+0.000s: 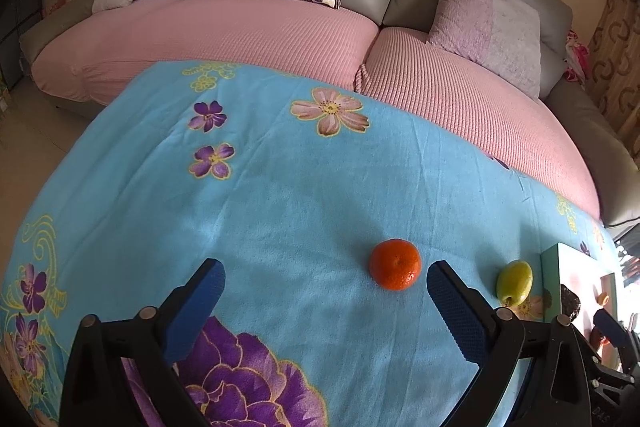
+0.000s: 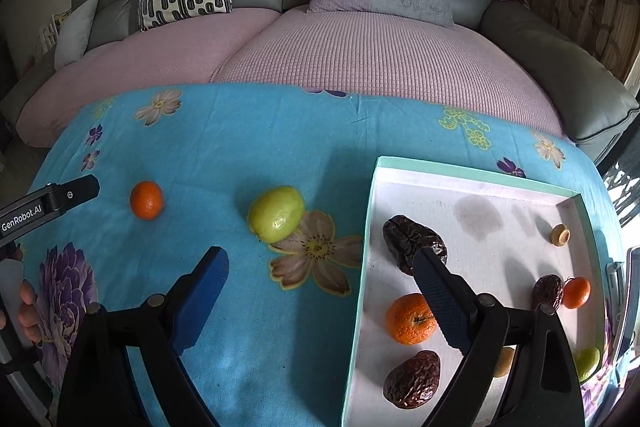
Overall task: Organize fruits
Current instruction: 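Move both tools back toward the last tangerine and green pear on the bedspread, then grasp the green pear with the right tool while the left tool grasps the tangerine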
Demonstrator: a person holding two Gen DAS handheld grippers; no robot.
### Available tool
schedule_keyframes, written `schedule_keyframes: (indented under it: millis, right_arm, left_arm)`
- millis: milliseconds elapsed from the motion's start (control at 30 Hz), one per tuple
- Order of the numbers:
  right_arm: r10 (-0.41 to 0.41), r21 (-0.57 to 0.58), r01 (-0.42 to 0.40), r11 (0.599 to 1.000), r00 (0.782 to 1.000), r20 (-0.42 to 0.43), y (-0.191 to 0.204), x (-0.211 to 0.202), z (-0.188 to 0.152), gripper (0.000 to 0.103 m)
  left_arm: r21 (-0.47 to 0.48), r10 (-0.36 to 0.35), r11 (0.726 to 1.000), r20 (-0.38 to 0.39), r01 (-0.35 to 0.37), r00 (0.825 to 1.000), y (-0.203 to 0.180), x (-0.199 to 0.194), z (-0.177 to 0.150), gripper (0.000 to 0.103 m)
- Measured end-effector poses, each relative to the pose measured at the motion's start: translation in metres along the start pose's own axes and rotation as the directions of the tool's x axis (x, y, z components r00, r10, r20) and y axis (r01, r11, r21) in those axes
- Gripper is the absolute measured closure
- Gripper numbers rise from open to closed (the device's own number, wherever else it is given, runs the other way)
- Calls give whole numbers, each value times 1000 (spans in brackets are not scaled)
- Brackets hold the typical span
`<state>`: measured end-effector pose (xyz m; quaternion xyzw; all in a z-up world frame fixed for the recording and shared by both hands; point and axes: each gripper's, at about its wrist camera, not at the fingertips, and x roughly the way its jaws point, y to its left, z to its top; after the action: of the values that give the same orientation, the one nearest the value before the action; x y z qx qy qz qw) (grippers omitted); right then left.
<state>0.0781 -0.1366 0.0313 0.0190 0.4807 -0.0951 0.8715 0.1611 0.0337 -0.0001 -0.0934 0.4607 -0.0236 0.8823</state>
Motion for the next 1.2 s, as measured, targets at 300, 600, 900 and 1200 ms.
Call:
schedule_keyframes:
  millis: [300, 600, 900, 1200]
  right_arm:
    - [5, -48, -7, 999, 999, -36, 12, 15, 20, 9]
    - [5, -144, -14, 989, 998, -58, 29, 34, 26, 21]
    - [22, -168, -37, 985, 996, -90, 34, 53, 22, 22]
    - [26, -178, -43, 983, 995, -97, 35, 68, 23, 35]
  left_arm:
    - [-17, -44, 999, -6, 43, 999, 7, 9, 4, 1]
    - [5, -119, 993, -38, 119, 992, -7, 22, 2, 11]
    - [39, -134, 990, -73, 137, 988, -23, 36, -6, 25]
    - [58, -126, 990, -78, 130, 989, -27, 44, -8, 37]
